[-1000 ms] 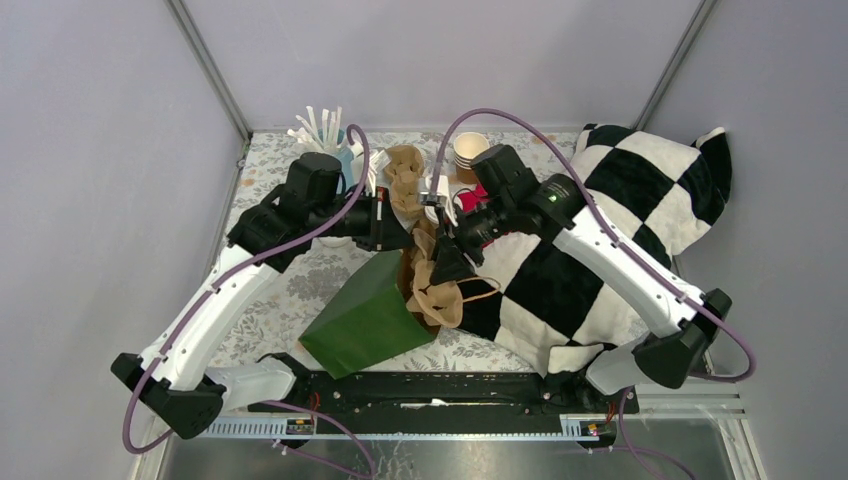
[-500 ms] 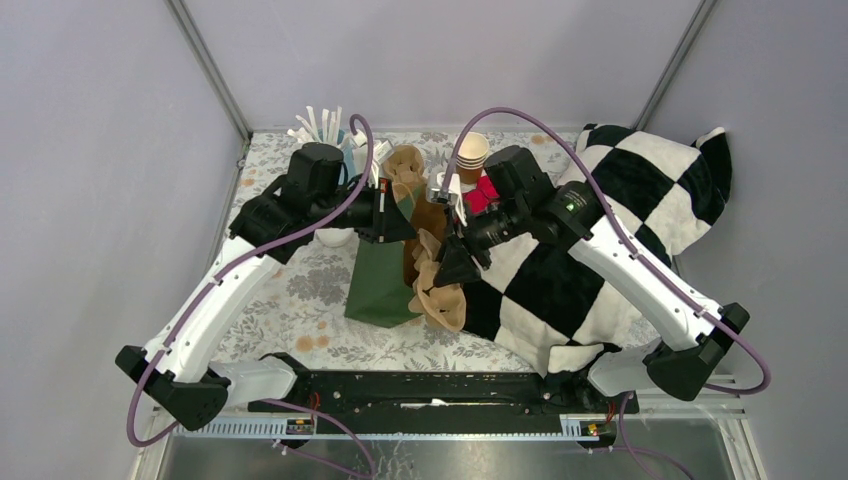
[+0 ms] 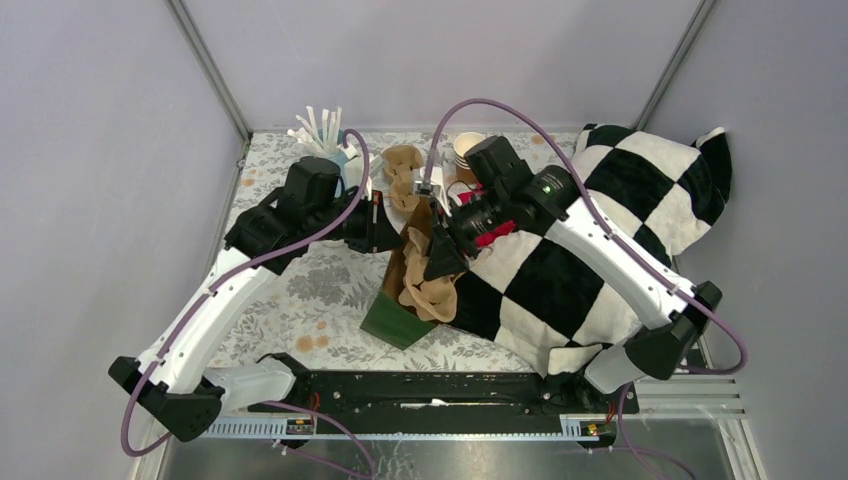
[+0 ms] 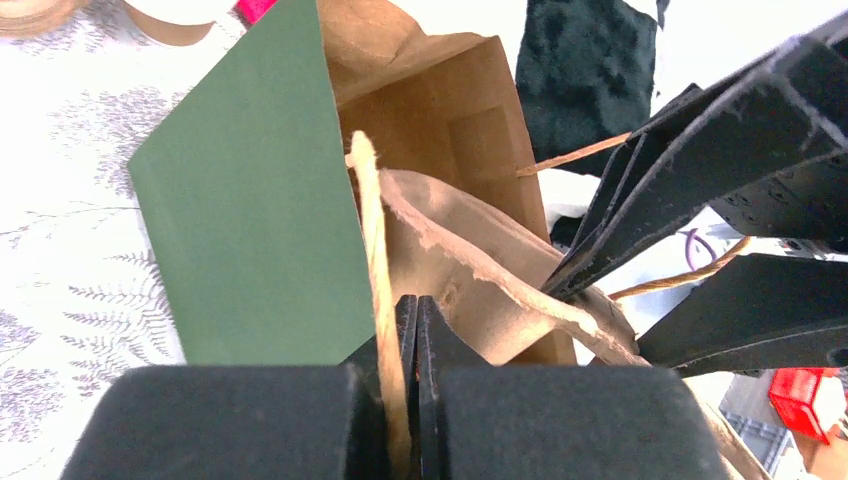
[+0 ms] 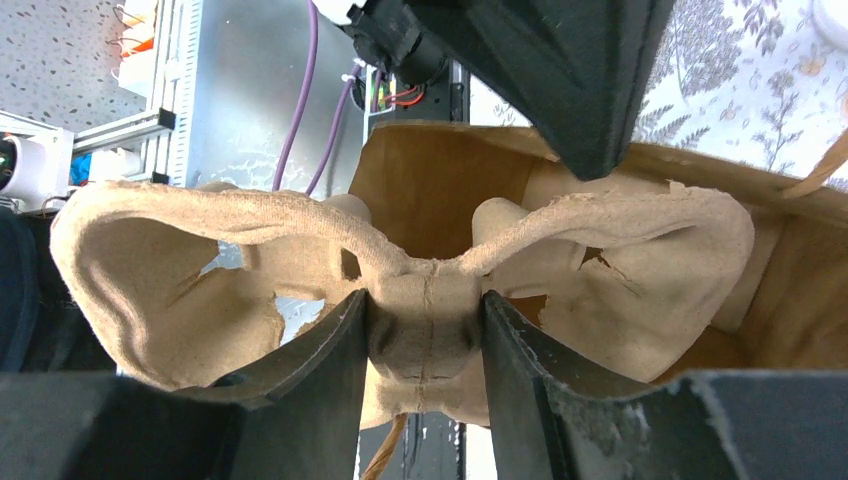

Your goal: Pack the takeout coffee

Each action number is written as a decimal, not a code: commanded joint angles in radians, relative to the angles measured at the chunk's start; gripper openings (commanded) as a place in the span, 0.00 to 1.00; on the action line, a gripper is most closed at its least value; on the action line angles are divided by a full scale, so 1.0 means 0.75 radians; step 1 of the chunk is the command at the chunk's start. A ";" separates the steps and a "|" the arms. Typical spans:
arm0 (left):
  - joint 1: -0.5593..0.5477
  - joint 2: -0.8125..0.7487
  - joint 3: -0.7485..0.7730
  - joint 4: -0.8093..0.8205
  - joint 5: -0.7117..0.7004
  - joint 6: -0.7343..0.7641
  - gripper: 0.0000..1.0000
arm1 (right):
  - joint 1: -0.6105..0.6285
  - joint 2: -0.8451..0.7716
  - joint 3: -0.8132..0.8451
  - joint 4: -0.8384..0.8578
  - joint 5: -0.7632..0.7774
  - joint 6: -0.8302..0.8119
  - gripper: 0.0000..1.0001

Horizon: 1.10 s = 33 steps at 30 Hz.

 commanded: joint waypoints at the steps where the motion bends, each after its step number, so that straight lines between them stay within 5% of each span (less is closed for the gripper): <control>1: -0.004 -0.055 0.016 0.001 -0.092 0.050 0.00 | -0.019 0.124 0.182 -0.160 -0.050 -0.136 0.43; 10: -0.003 -0.051 0.021 -0.011 -0.064 0.104 0.00 | -0.034 0.291 0.392 -0.295 -0.037 -0.277 0.46; 24: -0.003 -0.014 0.046 -0.039 -0.031 0.166 0.00 | -0.033 0.422 0.541 -0.395 0.271 -0.486 0.45; 33: -0.003 0.001 0.052 -0.038 -0.025 0.182 0.00 | -0.032 0.441 0.536 -0.352 0.385 -0.442 0.41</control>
